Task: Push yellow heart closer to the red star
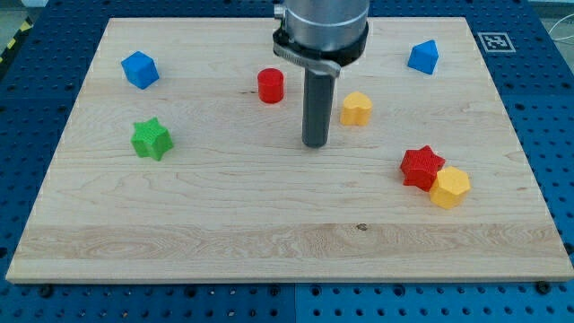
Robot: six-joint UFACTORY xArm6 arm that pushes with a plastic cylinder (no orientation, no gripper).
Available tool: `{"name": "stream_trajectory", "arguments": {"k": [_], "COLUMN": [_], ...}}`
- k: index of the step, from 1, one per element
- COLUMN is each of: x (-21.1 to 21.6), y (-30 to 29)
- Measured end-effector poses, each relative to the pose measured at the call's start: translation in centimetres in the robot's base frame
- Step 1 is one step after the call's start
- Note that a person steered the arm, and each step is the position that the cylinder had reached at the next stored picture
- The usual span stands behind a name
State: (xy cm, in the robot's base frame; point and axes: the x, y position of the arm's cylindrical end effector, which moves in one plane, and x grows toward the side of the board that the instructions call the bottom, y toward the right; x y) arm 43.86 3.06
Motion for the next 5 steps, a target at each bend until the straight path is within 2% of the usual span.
{"name": "stream_trajectory", "arguments": {"k": [2,5], "x": [-4.1,-4.5], "y": [0.0,0.3]}}
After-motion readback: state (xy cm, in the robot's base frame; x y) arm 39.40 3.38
